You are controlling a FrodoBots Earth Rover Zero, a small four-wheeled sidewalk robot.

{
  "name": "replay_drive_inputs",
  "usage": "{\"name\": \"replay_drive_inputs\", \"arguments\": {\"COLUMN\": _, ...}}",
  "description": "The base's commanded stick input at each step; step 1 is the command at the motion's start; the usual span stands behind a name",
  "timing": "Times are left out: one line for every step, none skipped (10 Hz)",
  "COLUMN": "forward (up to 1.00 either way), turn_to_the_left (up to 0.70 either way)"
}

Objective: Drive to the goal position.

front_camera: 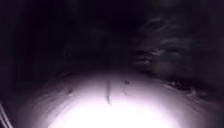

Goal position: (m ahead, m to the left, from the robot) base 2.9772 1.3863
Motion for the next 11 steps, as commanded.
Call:
{"name": "replay_drive_inputs", "arguments": {"forward": 1.00, "turn_to_the_left": 0.00}}
{"name": "replay_drive_inputs", "arguments": {"forward": 1.00, "turn_to_the_left": 0.00}}
{"name": "replay_drive_inputs", "arguments": {"forward": 1.00, "turn_to_the_left": 0.00}}
{"name": "replay_drive_inputs", "arguments": {"forward": 1.00, "turn_to_the_left": 0.00}}
{"name": "replay_drive_inputs", "arguments": {"forward": 1.00, "turn_to_the_left": 0.00}}
{"name": "replay_drive_inputs", "arguments": {"forward": 1.00, "turn_to_the_left": 0.00}}
{"name": "replay_drive_inputs", "arguments": {"forward": 1.00, "turn_to_the_left": 0.00}}
{"name": "replay_drive_inputs", "arguments": {"forward": 1.00, "turn_to_the_left": 0.00}}
{"name": "replay_drive_inputs", "arguments": {"forward": 1.00, "turn_to_the_left": 0.00}}
{"name": "replay_drive_inputs", "arguments": {"forward": 1.00, "turn_to_the_left": 0.00}}
{"name": "replay_drive_inputs", "arguments": {"forward": 1.00, "turn_to_the_left": 0.00}}
